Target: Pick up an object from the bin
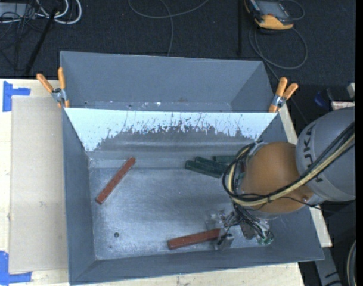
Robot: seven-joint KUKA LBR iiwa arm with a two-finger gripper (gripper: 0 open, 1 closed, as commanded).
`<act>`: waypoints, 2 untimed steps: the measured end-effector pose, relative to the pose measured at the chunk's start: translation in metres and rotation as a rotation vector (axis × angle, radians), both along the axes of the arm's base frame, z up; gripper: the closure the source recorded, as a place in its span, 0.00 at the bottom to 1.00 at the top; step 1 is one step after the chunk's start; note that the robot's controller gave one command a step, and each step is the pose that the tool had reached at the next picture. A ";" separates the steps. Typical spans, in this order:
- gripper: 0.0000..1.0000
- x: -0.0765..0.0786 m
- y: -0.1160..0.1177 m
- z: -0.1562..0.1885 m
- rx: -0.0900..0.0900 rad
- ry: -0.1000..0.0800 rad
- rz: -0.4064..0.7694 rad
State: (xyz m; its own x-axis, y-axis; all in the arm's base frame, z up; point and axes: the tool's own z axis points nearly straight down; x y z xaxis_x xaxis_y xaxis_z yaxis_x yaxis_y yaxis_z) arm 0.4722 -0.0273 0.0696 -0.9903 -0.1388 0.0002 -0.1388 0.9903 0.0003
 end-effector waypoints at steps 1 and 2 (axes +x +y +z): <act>0.00 0.004 0.000 0.002 0.000 -0.016 0.001; 0.00 0.023 -0.097 0.105 -0.001 -0.002 0.346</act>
Offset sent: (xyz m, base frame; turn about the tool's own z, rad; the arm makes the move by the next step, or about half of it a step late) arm 0.0000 0.0000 0.0000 0.0000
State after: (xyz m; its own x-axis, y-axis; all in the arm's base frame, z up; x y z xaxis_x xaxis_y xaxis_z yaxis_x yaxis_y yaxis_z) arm 0.4955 -0.1238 0.1746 -0.8843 -0.4668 -0.0012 -0.4668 0.8843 -0.0017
